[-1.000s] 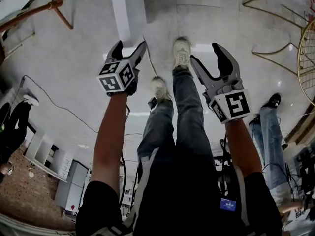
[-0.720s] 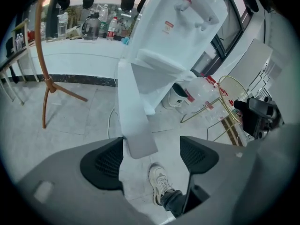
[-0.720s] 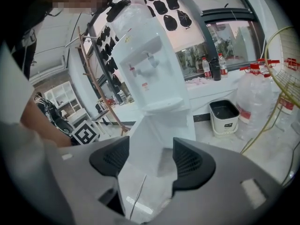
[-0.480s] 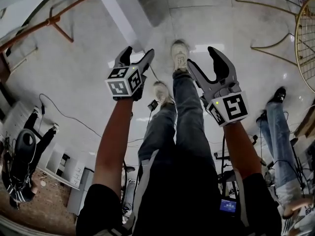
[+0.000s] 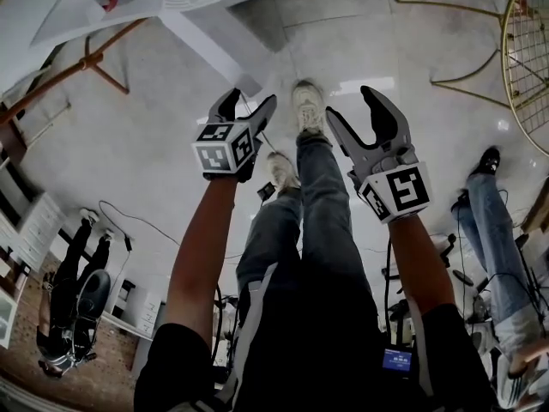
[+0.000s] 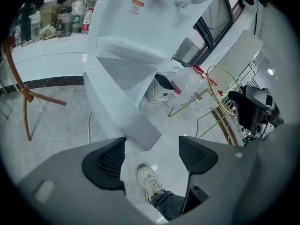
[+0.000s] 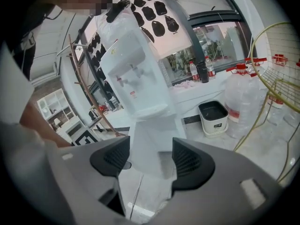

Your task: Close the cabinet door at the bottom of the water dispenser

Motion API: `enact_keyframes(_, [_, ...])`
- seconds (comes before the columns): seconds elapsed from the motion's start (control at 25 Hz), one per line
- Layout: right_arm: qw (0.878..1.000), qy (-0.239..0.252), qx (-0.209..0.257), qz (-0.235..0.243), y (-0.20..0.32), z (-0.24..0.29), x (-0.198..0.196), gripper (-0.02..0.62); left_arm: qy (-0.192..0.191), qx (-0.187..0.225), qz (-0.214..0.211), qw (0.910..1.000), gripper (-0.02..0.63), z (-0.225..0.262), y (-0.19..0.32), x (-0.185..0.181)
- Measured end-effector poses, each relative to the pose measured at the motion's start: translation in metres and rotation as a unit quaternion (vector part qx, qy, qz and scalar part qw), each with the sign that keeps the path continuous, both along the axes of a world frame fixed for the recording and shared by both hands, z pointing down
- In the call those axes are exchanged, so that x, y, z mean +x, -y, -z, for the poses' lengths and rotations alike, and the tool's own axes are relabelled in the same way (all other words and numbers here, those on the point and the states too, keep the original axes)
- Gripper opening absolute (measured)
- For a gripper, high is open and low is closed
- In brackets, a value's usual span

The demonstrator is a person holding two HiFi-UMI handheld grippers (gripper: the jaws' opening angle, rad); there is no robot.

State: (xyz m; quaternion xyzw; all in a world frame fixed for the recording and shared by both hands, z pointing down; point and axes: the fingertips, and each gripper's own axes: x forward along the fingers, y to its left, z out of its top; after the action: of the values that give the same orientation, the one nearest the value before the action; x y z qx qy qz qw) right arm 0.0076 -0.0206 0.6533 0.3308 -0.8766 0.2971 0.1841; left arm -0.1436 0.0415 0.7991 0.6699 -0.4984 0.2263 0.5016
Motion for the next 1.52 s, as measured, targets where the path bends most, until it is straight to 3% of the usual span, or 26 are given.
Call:
enact_keyframes(0.16, [1.0,-0.004,0.003,-0.004,0.013,-0.001,0.005,0.281,-0.012,0.001,-0.006,0.9999,0.371,0.0,0.011,0.01])
enact_keyframes(0.52, [1.0,-0.01,0.0,-0.009,0.022,-0.003,0.017,0.279,-0.016,0.015,0.041,0.9989,0.367,-0.005,0.046,0.006])
enact_keyframes(0.84, [1.0,-0.012,-0.009,-0.026,0.027,-0.002,0.014,0.276,-0.025,0.007,0.006,0.9997,0.366,-0.007,0.06,0.016])
enact_keyframes(1.2, [0.998,-0.012,-0.016,-0.064,0.038,-0.002,0.027,0.272,-0.017,-0.005,-0.035,0.9992,0.324,-0.014,0.08,0.03])
enact_keyframes(1.52, [0.995,-0.015,-0.023,-0.093,0.046,0.004,0.038,0.264,-0.036,-0.004,-0.018,0.9992,0.321,-0.019,0.099,0.035])
